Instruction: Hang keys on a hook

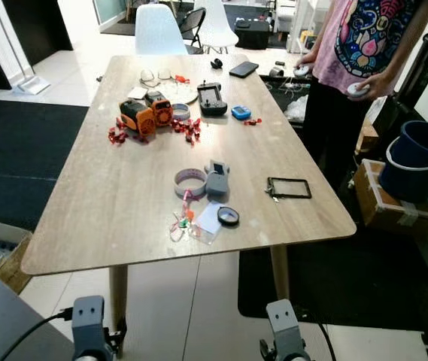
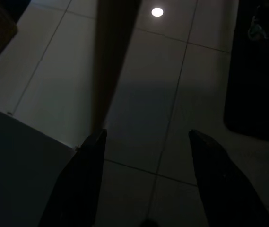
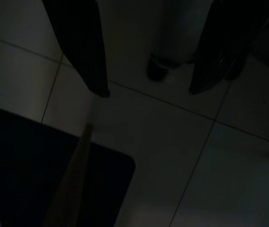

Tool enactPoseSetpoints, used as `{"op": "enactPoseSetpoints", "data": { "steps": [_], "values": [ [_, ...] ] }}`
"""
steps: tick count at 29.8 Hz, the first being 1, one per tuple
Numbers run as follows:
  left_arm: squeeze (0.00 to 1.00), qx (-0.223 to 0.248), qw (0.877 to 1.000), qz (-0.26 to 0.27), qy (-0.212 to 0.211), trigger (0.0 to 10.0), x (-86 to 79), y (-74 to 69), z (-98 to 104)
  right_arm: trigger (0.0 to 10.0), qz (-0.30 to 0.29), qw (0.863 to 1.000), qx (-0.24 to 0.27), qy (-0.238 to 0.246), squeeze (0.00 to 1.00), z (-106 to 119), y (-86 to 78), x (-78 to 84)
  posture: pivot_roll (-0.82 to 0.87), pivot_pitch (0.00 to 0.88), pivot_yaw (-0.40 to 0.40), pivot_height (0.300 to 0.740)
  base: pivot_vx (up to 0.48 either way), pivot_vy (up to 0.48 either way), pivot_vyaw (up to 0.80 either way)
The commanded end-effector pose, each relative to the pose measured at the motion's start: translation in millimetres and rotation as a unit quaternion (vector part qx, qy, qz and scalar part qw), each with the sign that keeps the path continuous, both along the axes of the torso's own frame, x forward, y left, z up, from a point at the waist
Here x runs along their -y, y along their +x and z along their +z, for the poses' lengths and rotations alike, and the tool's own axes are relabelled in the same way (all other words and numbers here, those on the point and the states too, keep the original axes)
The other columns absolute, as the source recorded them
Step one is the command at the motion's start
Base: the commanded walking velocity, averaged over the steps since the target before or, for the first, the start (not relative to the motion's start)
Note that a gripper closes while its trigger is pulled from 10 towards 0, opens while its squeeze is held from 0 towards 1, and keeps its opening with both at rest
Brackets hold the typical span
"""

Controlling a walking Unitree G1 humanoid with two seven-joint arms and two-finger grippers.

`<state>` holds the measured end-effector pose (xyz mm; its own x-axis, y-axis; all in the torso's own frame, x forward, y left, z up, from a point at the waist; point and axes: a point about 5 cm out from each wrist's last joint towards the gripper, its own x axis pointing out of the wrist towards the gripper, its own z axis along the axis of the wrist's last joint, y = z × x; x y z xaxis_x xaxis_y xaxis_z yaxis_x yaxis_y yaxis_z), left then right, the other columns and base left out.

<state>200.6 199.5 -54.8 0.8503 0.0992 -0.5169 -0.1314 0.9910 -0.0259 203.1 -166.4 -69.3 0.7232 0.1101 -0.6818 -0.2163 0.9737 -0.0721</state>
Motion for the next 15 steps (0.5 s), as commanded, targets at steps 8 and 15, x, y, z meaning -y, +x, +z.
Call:
{"op": "enactPoseSetpoints", "data": {
  "steps": [8,15],
  "values": [
    [0.0,-0.005,1.0,-0.01,0.003,10.0,1.3,-2.2,-1.6,10.0,-0.012,1.0,-0.008,-0.006,0.0,-2.4,-4.8,5.9,0.05,0.087,-0.015,0.74,0.0,-0.48,0.0],
    [0.0,-0.008,1.0,-0.011,0.001,10.0,2.6,-0.3,-1.4,10.0,-0.014,1.0,-0.009,-0.006,0.0,-2.8,-5.6,6.4,0.05,0.087,-0.012,0.74,0.0,0.0,0.0]
  ]
}}
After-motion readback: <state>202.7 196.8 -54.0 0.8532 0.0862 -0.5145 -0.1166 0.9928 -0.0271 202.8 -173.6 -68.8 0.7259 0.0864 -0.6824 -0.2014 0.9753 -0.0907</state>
